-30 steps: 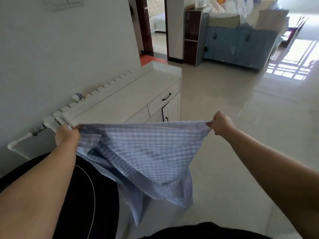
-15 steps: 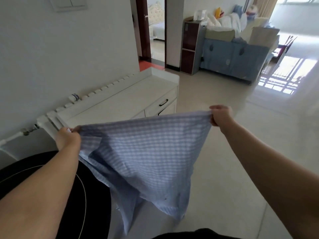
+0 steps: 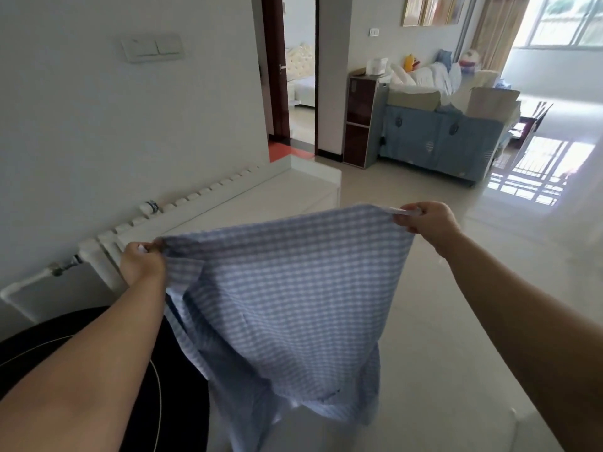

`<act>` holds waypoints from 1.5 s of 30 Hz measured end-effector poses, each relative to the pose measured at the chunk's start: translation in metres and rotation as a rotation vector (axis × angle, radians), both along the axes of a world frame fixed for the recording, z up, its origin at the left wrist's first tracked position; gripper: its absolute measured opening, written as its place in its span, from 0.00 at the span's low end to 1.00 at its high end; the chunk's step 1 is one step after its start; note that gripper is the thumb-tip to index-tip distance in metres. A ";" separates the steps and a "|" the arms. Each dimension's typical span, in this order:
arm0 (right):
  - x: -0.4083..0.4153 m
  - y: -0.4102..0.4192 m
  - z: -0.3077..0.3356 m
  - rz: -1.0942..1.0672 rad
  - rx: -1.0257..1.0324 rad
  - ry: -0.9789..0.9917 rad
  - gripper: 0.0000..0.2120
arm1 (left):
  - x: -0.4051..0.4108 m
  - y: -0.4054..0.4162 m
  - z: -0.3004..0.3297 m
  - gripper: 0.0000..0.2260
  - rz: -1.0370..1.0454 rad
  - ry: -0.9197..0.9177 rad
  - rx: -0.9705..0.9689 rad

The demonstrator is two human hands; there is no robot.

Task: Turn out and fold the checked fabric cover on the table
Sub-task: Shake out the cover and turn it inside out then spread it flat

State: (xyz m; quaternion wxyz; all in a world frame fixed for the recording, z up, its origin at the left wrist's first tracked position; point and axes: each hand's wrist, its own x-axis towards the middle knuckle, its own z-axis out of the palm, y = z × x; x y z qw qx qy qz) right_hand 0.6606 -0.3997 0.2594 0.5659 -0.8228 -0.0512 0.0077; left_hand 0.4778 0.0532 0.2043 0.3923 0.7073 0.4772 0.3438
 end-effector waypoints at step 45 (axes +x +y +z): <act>-0.021 0.044 0.010 -0.285 0.090 0.021 0.11 | 0.101 -0.068 0.092 0.22 -0.233 0.024 -0.210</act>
